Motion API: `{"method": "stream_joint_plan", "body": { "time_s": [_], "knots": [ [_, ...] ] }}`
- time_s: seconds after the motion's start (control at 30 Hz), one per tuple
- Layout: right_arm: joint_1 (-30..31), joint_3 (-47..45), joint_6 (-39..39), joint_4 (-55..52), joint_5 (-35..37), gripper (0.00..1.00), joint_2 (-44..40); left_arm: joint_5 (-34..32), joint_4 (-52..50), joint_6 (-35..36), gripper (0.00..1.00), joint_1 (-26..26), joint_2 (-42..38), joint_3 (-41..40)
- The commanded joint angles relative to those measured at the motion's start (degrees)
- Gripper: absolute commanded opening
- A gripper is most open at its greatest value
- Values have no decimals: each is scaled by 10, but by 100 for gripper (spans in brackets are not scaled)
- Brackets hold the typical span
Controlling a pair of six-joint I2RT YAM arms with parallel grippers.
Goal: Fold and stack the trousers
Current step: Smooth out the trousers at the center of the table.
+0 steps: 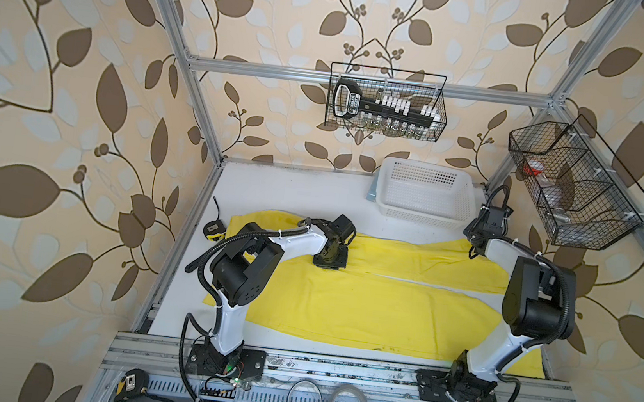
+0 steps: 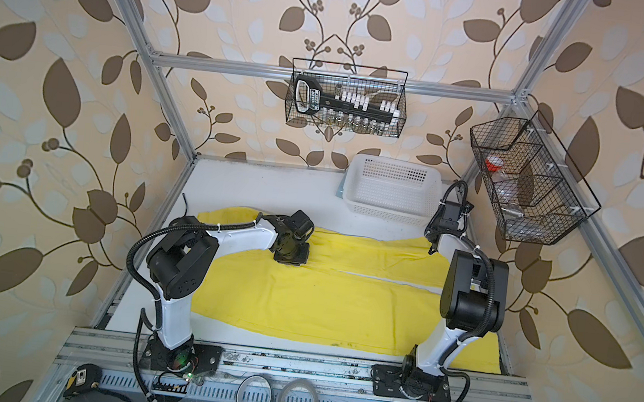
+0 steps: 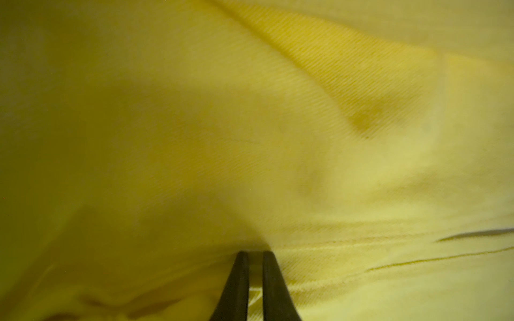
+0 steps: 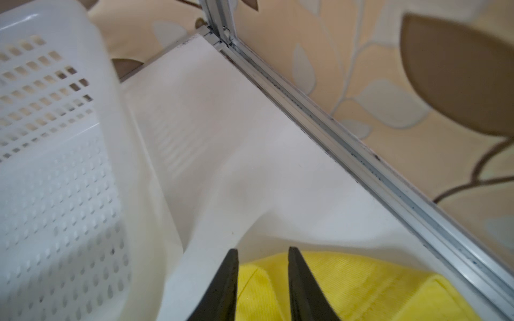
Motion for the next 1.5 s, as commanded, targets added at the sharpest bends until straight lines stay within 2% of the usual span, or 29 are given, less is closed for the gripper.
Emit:
{"method": "stream_joint_plan", "body": {
  "time_s": [0.0,0.17,0.3,0.43,0.57,0.63,0.7,0.83,1.03,1.17,1.37,1.47],
  "knots": [
    [5,10,0,-71,-17,35,-49,-5,-44,12,13,3,-18,3],
    [-6,-44,16,-141,-100,36,-90,5,-60,13,13,3,-48,27],
    [-19,-87,-7,-131,-114,35,-91,14,-64,13,13,3,-53,53],
    [-24,-80,-36,-132,-118,34,-42,11,-66,11,13,3,-32,92],
    [-23,-62,-47,-123,-83,29,8,-13,-52,0,13,3,-7,116],
    [-24,-46,-55,-123,-77,18,32,-22,-47,-4,13,4,7,127],
    [-24,-39,-56,-116,-69,14,40,-26,-45,-5,13,3,21,138],
    [-22,11,-73,-158,-36,15,67,-37,-49,-1,13,4,43,145],
    [-38,32,-80,-169,-36,14,84,-53,-42,-2,13,4,56,114],
    [-33,66,-100,-189,-2,20,98,-66,-43,-3,12,4,63,94],
    [-47,114,-103,-200,-19,25,132,-70,-42,-2,12,5,61,71],
    [-37,148,-101,-220,6,30,141,-69,-41,-1,12,6,57,60]
  ]
}}
